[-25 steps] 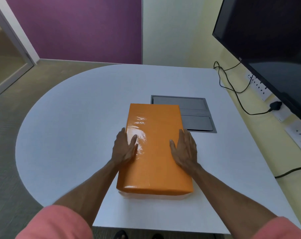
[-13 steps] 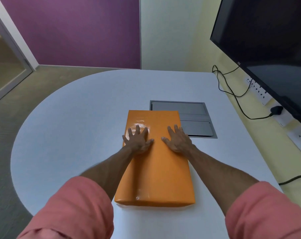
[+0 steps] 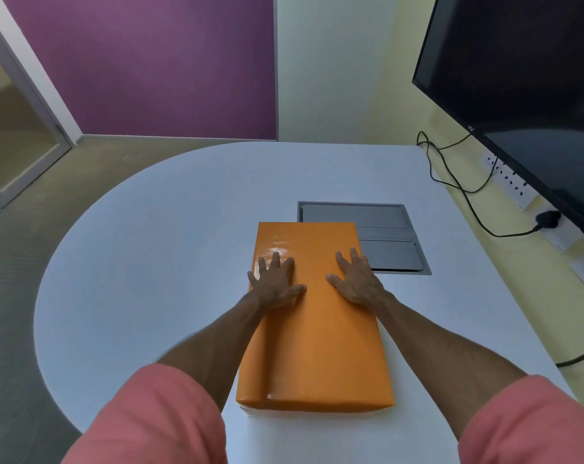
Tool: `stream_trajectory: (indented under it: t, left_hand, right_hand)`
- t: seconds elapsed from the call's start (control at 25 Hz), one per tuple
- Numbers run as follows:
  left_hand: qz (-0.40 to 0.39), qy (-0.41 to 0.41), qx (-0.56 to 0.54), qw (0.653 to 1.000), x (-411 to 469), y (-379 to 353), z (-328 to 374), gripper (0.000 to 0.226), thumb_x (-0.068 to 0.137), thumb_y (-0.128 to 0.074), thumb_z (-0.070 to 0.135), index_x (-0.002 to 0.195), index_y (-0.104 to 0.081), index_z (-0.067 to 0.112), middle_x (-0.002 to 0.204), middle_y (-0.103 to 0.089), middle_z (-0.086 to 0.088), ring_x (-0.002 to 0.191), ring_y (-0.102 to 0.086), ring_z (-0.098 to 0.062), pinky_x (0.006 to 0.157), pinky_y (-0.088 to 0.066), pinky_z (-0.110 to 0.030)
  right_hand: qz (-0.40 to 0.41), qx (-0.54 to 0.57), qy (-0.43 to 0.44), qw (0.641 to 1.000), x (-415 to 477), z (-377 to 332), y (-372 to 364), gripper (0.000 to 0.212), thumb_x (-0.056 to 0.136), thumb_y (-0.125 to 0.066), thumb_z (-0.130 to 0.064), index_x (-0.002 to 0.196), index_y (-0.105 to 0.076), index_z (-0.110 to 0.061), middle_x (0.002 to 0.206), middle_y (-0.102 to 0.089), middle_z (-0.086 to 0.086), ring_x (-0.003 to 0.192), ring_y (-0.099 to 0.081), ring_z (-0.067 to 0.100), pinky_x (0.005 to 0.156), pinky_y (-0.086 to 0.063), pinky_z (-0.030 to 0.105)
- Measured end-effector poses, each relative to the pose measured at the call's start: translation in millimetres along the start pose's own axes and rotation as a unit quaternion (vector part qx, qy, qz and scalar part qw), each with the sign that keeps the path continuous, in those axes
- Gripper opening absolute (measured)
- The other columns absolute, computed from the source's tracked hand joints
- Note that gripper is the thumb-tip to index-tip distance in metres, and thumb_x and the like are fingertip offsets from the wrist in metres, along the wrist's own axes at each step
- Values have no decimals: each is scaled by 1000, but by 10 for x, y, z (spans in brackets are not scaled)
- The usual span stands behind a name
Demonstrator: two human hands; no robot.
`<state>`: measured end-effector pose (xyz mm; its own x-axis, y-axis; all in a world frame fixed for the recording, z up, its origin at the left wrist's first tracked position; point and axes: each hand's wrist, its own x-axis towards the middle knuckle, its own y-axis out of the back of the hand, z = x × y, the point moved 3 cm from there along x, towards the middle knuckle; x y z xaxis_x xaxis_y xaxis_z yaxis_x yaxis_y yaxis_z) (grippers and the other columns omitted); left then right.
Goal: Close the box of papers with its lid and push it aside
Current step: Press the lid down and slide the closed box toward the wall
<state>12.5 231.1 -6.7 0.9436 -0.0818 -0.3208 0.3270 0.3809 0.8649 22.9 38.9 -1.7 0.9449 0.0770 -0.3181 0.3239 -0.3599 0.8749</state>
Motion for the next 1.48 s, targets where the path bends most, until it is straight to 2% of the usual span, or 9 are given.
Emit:
stream_trajectory:
  t: [0.08,0.16,0.28,0.36,0.44,0.72,0.96,1.36,1.48]
  left_hand:
    - [49,19,-43,998,-83,34,-148,86,79,-60,57,147,-24,19,159,-18,-12,145,-14,-40,112,-17,-65]
    - [78,98,-120,985,-168,63,-383,90,71,-65,59,141,-31,13,150,-34,-16,136,-34,-40,106,-35,-60]
    - [0,190,-322,927,-342,8,-578,82,81,-68,44,142,-26,8,147,-37,-18,128,-44,-37,97,-45,-44]
    - [-63,197,-382,901,-421,-34,-623,66,89,-60,37,139,-30,7,143,-41,-18,113,-48,-33,86,-44,-44]
    - [-70,192,-420,884,-469,-35,-634,61,92,-57,35,140,-30,9,142,-42,-17,105,-46,-29,85,-44,-46]
    - [-44,161,-420,892,-530,-47,-604,54,94,-54,34,135,-34,6,137,-47,-16,101,-48,-26,78,-45,-41]
    - [-23,154,-395,905,-560,-23,-439,57,92,-56,36,135,-37,4,135,-49,-17,117,-52,-34,89,-49,-46]
    - [-10,147,-391,908,-662,-380,791,52,94,-52,33,134,-39,2,132,-51,-16,112,-54,-34,83,-46,-39]
    - [-11,147,-396,906,-719,-615,1175,50,92,-53,31,131,-41,2,130,-53,-18,102,-54,-31,80,-47,-39]
  right_hand:
    - [31,100,-48,993,-46,72,-12,80,91,-48,-51,153,-5,-22,162,4,12,147,-2,38,117,-19,55]
    - [21,207,-135,969,-109,188,-85,86,88,-56,-48,152,-6,-20,159,-10,16,142,-24,40,113,-30,55]
    - [-34,334,-218,916,-251,290,-178,86,87,-60,-42,149,-7,-14,146,-39,19,124,-50,37,103,-45,53]
    - [-44,358,-235,903,-324,313,-191,84,88,-60,-38,149,-10,-9,143,-43,18,121,-53,36,102,-46,52]
    - [-37,360,-242,900,-365,332,-228,78,88,-60,-38,147,-18,-8,141,-46,17,119,-54,35,101,-46,52]
    - [39,384,-217,897,-485,307,-329,65,90,-59,-39,143,-34,-12,139,-51,15,120,-53,35,101,-46,53]
    - [44,411,-219,884,-579,453,-214,55,89,-62,-32,136,-44,-8,134,-55,17,116,-56,36,100,-46,54]
    - [43,415,-197,887,-891,1489,406,51,90,-62,-28,133,-48,-6,131,-58,19,114,-59,38,99,-47,55]
    - [48,411,-189,890,-1053,1867,578,54,90,-63,-27,136,-46,-5,135,-55,20,117,-57,38,100,-46,54]
